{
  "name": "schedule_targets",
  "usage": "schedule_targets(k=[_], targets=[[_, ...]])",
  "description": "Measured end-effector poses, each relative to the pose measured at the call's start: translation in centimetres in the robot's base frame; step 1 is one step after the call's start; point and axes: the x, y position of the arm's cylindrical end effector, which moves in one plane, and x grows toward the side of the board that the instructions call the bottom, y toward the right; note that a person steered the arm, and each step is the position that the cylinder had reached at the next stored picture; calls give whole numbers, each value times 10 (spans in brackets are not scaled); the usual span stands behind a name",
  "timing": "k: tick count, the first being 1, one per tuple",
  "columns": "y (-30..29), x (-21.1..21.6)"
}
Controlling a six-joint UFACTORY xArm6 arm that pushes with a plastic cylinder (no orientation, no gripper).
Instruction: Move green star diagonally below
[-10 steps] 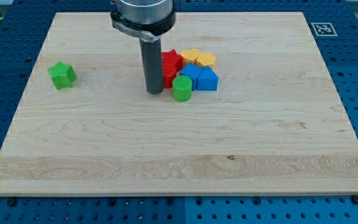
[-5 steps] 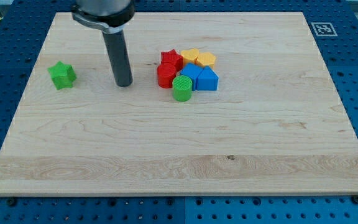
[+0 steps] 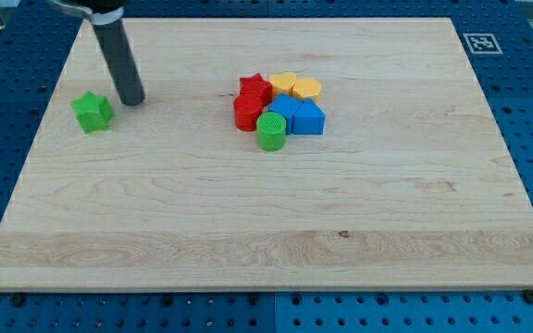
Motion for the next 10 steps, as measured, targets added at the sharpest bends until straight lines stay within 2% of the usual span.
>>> schedule_targets(k=[2, 3, 4, 8, 10], targets=[[-59, -9], [-65, 1], [-67, 22], [-18, 42], [-14, 45]])
